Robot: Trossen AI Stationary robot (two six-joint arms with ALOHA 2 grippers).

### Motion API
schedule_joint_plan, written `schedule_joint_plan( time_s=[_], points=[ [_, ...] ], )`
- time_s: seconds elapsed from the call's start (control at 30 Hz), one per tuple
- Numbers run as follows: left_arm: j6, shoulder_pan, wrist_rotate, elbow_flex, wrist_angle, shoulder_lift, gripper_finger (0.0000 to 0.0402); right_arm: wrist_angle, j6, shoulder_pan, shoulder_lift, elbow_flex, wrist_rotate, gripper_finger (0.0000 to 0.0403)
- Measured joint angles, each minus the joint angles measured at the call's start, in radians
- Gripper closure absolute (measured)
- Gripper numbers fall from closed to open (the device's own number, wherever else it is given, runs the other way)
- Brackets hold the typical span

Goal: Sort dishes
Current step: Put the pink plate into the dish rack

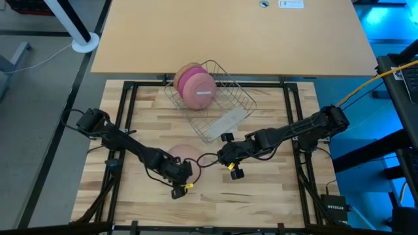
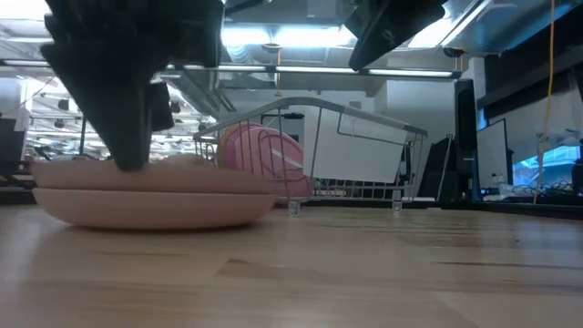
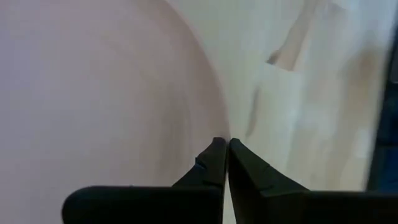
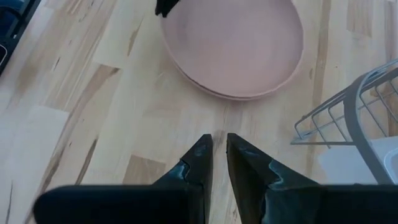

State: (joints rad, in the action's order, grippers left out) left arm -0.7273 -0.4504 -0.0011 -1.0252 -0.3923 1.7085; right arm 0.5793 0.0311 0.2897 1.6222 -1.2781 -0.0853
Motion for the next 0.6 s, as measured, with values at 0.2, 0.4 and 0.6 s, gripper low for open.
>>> schedule_joint_plan(
  time_s=[0.2, 0.4, 0.6],
  points=[
    [-0.056, -0.001, 0.028, 0.0, 0.011, -0.083, 0.0401, 0.0, 0.008, 0.0, -0.002, 0.0, -0.001, 0.035],
    [-0.062, -0.001, 0.027, 0.0, 0.016, -0.212, 0.0401, -0.017, 0.111, 0.0, -0.002, 0.0, -0.001, 0.035],
    [-0.059, 0.0, -0.028, 0.0, 0.017, -0.332, 0.0401, -0.079, 0.205, 0.0, -0.007, 0.001, -0.004, 0.035]
  ],
)
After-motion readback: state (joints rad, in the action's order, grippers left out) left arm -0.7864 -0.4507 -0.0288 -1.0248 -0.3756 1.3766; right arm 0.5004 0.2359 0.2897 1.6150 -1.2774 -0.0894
